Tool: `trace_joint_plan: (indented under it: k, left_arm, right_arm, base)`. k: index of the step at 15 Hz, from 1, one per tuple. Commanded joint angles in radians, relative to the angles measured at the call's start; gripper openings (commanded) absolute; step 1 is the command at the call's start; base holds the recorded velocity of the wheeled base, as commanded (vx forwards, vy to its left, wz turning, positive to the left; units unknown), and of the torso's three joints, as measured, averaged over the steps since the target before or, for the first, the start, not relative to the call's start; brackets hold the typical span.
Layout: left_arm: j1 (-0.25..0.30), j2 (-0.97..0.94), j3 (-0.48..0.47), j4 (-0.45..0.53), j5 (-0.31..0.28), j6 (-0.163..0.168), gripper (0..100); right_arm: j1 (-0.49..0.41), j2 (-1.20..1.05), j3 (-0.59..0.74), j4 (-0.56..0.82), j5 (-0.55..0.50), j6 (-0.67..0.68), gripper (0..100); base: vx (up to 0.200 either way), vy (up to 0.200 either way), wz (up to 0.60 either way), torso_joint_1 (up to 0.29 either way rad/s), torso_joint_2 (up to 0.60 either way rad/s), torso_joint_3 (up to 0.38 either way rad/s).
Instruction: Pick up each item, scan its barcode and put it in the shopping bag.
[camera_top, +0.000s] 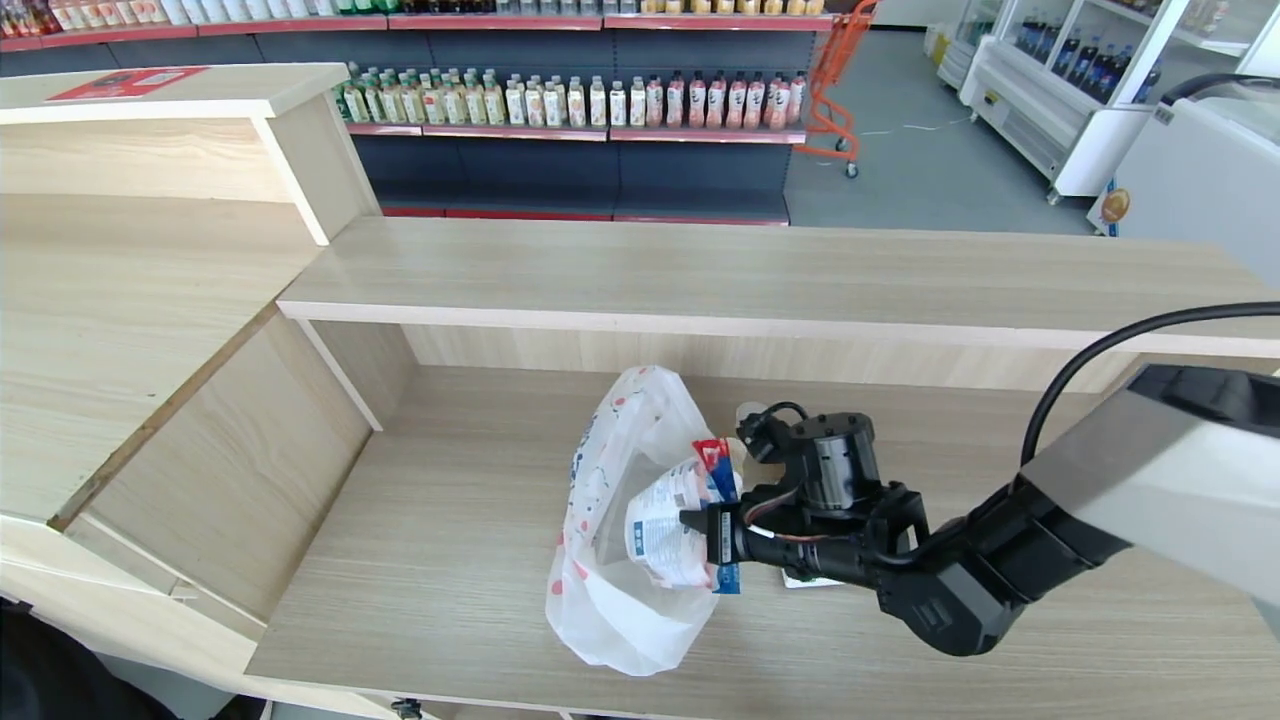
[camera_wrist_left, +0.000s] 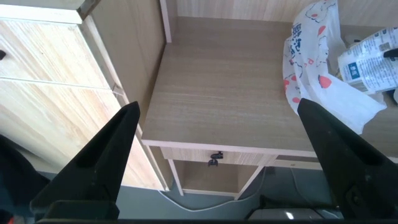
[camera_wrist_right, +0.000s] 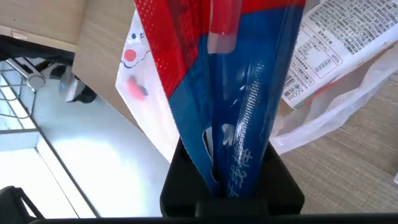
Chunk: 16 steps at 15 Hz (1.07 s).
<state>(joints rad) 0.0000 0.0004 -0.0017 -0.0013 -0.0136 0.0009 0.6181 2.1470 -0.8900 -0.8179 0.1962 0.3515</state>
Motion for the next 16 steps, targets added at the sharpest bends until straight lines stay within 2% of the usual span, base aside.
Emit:
trace_joint_plan:
  k: [1, 7, 8, 11, 16]
  left_arm:
    - [0.0, 0.0, 0.0, 0.0, 0.0, 0.001, 100]
    - [0.0, 0.0, 0.0, 0.0, 0.0, -0.001, 100]
    - [0.0, 0.0, 0.0, 0.0, 0.0, -0.001, 100]
    - [0.0, 0.0, 0.0, 0.0, 0.0, 0.001, 100]
    - [0.0, 0.0, 0.0, 0.0, 0.0, -0.001, 100]
  right_arm:
    - [0.009, 0.082, -0.07, -0.003, 0.0, 0.0, 0]
    - [0.011, 0.155, -0.132, -0.014, 0.0, -0.029, 0]
    - [0.009, 0.162, -0.132, -0.021, 0.0, -0.029, 100]
    - [0.005, 0.157, -0.155, -0.056, 0.003, -0.008, 100]
    - [-0.029, 0.04, -0.161, -0.089, 0.06, 0.198, 100]
  base:
    - [0.0, 0.0, 0.0, 0.0, 0.0, 0.0]
    - [0.0, 0.0, 0.0, 0.0, 0.0, 0.0]
    - [0.0, 0.0, 0.0, 0.0, 0.0, 0.0]
    - [0.0, 0.0, 0.0, 0.0, 0.0, 0.0]
    - [0.0, 0.0, 0.0, 0.0, 0.0, 0.0]
